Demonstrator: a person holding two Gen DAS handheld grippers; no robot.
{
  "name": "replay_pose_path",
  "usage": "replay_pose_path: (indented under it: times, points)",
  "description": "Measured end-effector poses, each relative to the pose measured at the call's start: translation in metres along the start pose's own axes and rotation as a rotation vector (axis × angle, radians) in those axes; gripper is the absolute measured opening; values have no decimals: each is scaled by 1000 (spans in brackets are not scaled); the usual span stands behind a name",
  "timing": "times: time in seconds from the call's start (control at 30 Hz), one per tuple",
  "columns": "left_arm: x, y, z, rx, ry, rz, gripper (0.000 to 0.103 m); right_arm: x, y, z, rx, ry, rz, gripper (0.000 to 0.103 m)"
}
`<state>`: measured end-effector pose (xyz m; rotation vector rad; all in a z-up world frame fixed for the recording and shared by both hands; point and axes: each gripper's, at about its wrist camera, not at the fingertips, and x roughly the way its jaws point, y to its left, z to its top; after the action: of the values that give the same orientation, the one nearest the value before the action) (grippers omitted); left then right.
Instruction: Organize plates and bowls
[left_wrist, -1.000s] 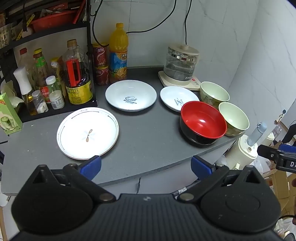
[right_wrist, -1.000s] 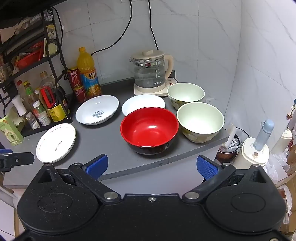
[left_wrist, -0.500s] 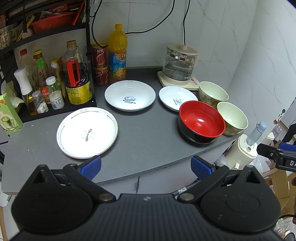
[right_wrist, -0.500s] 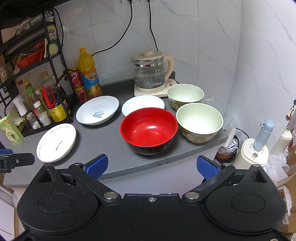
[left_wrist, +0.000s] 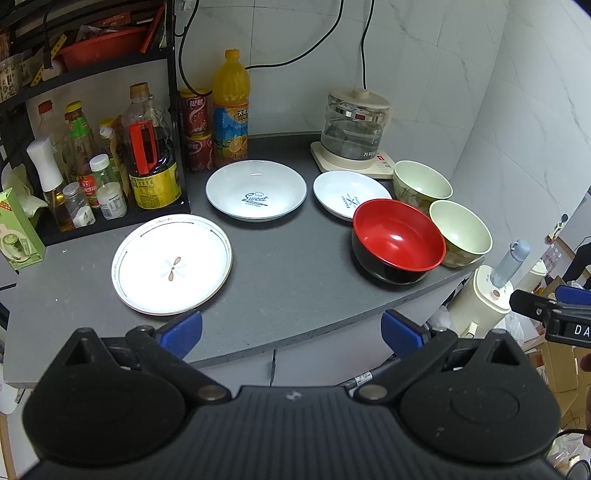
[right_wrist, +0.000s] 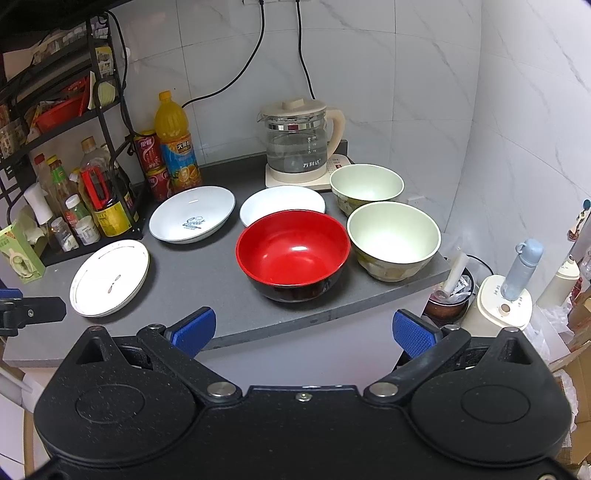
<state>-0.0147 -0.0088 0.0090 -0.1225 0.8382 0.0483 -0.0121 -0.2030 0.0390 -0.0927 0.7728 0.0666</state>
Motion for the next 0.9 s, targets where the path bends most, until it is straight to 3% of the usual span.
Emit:
replay_pose_path:
  times: [0.9]
  points:
    - [-2, -2, -8, -5, -3, 0, 102, -2, -1, -5, 1, 3, 2, 103]
